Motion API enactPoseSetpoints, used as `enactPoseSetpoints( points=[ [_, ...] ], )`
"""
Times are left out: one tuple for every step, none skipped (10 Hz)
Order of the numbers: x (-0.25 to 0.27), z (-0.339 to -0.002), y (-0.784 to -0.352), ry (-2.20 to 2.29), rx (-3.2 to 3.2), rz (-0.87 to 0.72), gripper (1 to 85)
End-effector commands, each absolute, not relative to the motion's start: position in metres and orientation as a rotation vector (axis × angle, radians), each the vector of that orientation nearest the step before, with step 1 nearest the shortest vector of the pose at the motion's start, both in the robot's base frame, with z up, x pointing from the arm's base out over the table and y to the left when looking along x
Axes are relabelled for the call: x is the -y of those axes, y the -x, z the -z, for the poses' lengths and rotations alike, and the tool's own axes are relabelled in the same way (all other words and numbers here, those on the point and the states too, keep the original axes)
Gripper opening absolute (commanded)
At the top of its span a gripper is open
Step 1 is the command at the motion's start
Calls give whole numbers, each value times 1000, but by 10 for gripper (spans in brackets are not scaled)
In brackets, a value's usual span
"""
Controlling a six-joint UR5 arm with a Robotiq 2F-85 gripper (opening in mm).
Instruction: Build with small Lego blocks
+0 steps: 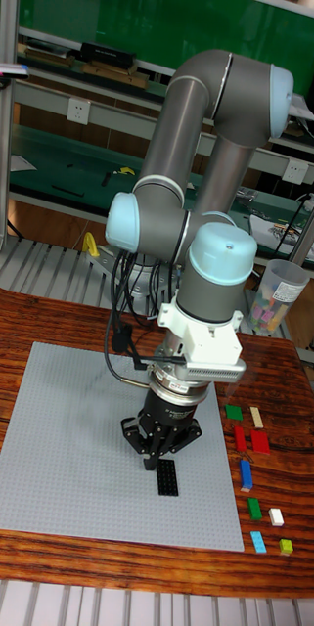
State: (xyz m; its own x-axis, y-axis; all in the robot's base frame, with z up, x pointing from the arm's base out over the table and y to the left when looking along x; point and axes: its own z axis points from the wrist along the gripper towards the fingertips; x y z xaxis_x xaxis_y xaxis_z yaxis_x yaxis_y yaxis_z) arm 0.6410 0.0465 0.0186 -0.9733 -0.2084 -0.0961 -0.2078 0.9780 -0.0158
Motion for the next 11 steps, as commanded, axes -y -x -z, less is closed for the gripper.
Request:
enactPoseSetpoints(
  points=[
    [-43, -21, -644, 300, -3017, 13, 13],
    [-45, -19, -643, 294, -3016, 6, 13],
    [-48, -15, -640, 285, -3017, -6, 13],
    [-48, -12, -640, 280, -3015, -2, 13],
    [-51, -9, -639, 279, -3010, -3, 13],
    [-53, -8, -639, 272, -3008, -3, 13],
    [-55, -8, -638, 267, -3007, -3, 13],
    [-57, -7, -639, 262, -3002, -14, 13],
    [-60, -5, -639, 254, -2996, -21, 13],
    [-58, -5, -639, 261, -2994, -13, 13],
    [-57, -5, -638, 263, -2994, -13, 13]
  ],
)
